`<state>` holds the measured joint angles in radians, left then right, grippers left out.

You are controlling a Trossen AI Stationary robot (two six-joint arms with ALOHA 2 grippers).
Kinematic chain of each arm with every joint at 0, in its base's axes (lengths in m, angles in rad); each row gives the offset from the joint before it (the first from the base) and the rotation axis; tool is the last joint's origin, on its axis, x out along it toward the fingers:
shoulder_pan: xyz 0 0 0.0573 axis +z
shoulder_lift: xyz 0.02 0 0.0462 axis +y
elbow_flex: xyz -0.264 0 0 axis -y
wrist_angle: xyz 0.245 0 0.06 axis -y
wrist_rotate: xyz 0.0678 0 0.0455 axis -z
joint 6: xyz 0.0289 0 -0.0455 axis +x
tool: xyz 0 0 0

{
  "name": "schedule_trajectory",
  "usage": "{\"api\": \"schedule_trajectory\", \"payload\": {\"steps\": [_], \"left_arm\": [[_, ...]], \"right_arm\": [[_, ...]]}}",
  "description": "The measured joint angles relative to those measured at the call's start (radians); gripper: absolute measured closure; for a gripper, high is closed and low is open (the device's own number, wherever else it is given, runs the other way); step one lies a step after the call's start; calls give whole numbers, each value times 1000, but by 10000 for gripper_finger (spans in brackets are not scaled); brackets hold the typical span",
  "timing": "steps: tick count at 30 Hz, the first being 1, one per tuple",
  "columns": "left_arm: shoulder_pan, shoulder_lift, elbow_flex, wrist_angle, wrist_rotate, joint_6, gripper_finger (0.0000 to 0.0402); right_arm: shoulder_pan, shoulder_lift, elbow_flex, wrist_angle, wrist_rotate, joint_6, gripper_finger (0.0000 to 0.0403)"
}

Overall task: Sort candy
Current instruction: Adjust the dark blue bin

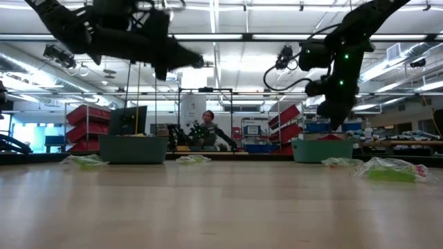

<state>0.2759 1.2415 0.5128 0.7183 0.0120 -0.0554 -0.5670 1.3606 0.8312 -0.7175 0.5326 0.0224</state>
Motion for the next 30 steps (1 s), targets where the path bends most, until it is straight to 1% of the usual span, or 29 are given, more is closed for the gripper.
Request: {"api": "schedule_trajectory", "payload": {"steps": [1,2,3,5,7,10,12,15,17,19,21,27,30], "left_arm": [[10,0,16,-77,-2,-4,400],[18,1,36,-159,-5,-4,400],[24,1,59,-251,-7,-1,400],[29,1,110,-438,6,25,400],[29,1,158,-661,7,59,400],[30,1,217,-998,-55,69,401],[31,2,236,-1162,-100,42,401],[34,8,235,-1330,-105,-26,401],[42,20,230,-1362,-128,-77,401],[63,32,219,-1372,-191,-113,401],[91,45,216,-1363,-229,-131,401],[193,99,216,-1338,-236,-92,401],[250,117,216,-1271,-236,-72,401]], "right_arm": [[-9,4,-7,4,-23,0,366],[-14,8,-12,14,-43,-3,384],[-18,12,-15,22,-55,-4,389],[-16,13,-15,37,-75,-4,388],[-5,1,-15,50,-90,-13,394],[17,-37,-15,58,-95,-20,400],[27,-63,-15,58,-116,-17,400],[46,-105,-14,59,-157,1,402],[63,-124,-14,59,-168,10,402],[80,-142,-14,59,-170,12,402],[96,-158,-14,59,-170,20,402],[128,-182,-14,53,-212,35,403],[136,-187,-14,51,-213,35,403]]}}
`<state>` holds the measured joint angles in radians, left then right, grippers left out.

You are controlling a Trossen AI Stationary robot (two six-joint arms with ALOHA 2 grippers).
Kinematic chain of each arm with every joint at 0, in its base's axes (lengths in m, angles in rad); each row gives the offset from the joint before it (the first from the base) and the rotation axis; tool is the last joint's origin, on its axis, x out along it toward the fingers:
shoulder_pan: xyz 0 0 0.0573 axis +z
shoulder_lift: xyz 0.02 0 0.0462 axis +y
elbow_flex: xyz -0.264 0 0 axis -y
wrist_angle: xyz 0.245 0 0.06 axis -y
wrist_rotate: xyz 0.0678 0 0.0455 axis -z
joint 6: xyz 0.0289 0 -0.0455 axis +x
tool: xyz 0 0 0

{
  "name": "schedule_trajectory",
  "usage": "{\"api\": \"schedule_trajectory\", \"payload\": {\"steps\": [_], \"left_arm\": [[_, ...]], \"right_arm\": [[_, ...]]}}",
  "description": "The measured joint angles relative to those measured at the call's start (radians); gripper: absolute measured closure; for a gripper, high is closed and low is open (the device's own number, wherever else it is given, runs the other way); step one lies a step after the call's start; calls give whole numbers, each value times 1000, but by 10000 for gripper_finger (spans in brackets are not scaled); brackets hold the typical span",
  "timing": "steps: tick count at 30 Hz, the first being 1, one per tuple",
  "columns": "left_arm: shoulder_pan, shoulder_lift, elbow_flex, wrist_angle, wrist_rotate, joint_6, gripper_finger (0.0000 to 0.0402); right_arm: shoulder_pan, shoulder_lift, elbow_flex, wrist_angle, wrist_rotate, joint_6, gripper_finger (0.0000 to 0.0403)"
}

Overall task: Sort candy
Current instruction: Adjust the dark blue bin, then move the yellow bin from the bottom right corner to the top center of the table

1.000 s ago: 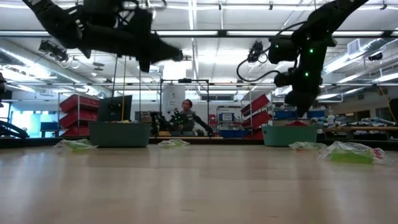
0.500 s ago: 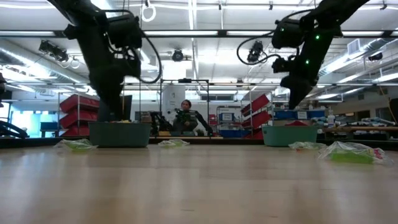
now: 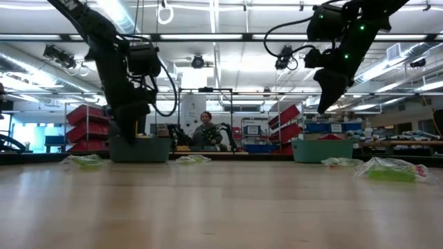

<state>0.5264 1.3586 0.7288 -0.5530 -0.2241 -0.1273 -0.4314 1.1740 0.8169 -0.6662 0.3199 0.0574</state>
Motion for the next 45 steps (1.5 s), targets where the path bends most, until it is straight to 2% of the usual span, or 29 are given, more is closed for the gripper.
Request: {"api": "schedule_trajectory", "payload": {"steps": [4,14,19,23,27,32,39,45], "left_arm": [[82,15,0,85,17,47,401],[250,17,0,147,59,120,401],[259,9,0,140,95,124,401],[205,-18,0,167,149,126,401],[119,-77,0,219,151,120,401],[1,-135,0,316,151,95,401],[-110,-144,0,425,151,98,401],[-147,-144,0,431,151,123,401]], "right_arm": [[0,0,0,-1,0,0,403],[0,0,0,-2,0,-28,403],[20,-1,0,-5,0,-34,403],[78,-12,35,-51,-50,-30,403],[188,-13,88,-141,-148,21,403],[391,-13,98,-203,-253,123,402],[702,-1,99,-225,-264,339,402],[943,60,99,-213,-270,600,389]]}}
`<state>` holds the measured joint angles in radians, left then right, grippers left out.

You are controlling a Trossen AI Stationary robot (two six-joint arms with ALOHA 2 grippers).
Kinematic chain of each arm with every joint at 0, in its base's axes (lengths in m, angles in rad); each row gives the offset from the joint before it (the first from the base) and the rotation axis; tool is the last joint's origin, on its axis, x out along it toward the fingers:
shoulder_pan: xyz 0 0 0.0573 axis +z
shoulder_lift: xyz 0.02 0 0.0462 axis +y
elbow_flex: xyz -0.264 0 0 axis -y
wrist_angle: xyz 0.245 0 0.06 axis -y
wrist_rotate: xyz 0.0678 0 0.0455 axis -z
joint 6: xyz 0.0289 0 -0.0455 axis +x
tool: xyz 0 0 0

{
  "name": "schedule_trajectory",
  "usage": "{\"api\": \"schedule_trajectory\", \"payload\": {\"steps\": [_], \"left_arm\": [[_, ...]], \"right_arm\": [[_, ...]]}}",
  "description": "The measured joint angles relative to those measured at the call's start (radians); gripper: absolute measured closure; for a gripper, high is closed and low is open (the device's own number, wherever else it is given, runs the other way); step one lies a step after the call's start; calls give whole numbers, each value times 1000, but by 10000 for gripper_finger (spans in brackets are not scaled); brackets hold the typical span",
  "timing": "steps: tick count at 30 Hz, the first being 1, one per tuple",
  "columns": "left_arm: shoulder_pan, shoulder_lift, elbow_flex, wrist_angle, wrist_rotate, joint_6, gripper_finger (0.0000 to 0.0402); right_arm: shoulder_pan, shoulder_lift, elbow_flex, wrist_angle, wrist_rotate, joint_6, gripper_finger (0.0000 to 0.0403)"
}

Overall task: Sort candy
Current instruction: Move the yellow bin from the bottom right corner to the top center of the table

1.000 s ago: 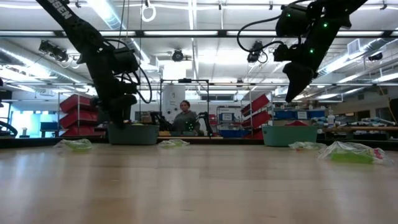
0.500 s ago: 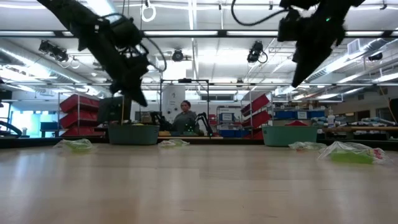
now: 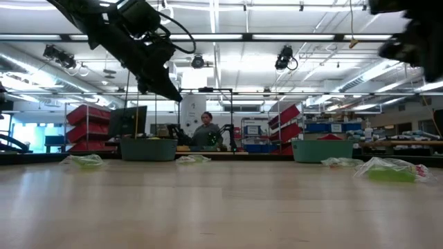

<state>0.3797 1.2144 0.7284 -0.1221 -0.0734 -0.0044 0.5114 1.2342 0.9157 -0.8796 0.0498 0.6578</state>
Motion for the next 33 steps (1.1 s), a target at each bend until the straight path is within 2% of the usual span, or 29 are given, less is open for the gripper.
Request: {"api": "schedule_trajectory", "payload": {"steps": [7,13,18,23,28,33], "left_arm": [[-1,0,0,-4,-1,32,401],[-1,1,0,-31,-2,41,401],[0,1,0,-35,-6,53,401],[0,1,0,-34,-6,75,401],[0,1,0,-43,-6,79,401],[0,1,0,-61,-13,79,401]], "right_arm": [[197,111,0,59,-103,240,327],[281,188,25,87,-200,305,276],[310,261,122,36,-201,264,256],[320,363,192,-36,-201,138,254],[319,433,227,-40,-207,53,254],[309,451,231,-36,-206,12,261]]}}
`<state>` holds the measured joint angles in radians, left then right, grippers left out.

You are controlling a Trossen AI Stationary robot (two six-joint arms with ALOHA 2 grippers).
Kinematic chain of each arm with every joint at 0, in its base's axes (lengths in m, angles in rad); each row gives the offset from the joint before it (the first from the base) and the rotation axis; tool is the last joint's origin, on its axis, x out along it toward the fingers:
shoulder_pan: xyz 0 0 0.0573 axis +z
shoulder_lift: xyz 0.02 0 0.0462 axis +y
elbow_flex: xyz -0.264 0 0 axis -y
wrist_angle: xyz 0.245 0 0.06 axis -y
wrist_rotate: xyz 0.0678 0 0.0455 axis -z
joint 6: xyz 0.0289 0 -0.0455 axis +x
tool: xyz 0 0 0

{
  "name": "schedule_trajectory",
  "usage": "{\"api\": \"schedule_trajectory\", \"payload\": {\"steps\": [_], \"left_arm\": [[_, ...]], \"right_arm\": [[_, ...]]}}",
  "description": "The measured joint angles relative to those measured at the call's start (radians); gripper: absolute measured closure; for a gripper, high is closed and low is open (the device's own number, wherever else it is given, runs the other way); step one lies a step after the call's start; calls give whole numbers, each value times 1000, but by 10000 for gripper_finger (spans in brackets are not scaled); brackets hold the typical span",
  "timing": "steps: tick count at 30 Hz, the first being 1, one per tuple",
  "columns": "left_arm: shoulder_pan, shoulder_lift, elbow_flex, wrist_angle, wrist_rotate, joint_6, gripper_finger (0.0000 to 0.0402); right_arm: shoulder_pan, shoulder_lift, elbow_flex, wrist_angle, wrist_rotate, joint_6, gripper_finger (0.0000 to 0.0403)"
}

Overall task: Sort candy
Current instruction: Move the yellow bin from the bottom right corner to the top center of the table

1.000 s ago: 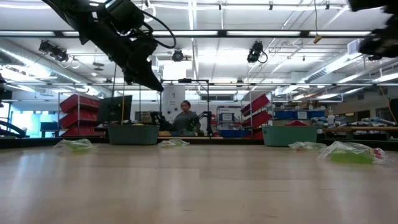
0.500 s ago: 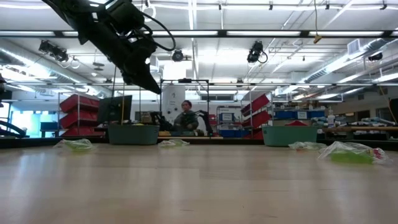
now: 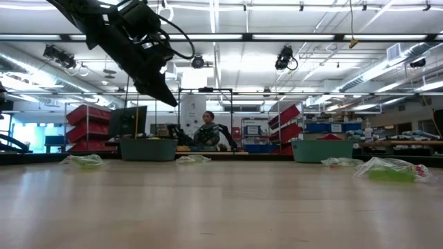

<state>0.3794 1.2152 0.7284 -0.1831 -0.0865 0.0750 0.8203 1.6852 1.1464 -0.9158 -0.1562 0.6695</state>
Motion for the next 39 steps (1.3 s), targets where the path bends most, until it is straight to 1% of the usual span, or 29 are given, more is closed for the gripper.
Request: {"api": "schedule_trajectory", "payload": {"steps": [3,9,11,14,18,22,25,30,34,39], "left_arm": [[0,0,0,-7,-5,0,401],[0,0,0,-11,-6,3,401],[0,0,0,-21,-6,3,401],[0,0,0,-25,-7,3,401],[0,0,0,-21,-8,2,401],[0,0,0,-9,-12,1,401],[0,0,0,12,-13,0,401],[0,0,0,24,-13,0,401],[0,0,0,39,-12,0,401],[0,0,0,55,-12,0,401]], "right_arm": [[-9,0,-2,8,-1,-22,288],[-18,0,-3,10,-32,-84,380],[-23,0,-3,10,-51,-97,396],[-39,0,-3,4,-47,-99,393],[-73,0,-3,-22,-33,-101,401],[-112,-4,-4,-55,16,-101,402],[-165,-27,-4,-55,67,-96,402],[-276,-85,-4,-55,148,-97,402],[-394,-119,-4,-53,176,-134,403],[-565,-118,-4,-45,208,-205,403]]}}
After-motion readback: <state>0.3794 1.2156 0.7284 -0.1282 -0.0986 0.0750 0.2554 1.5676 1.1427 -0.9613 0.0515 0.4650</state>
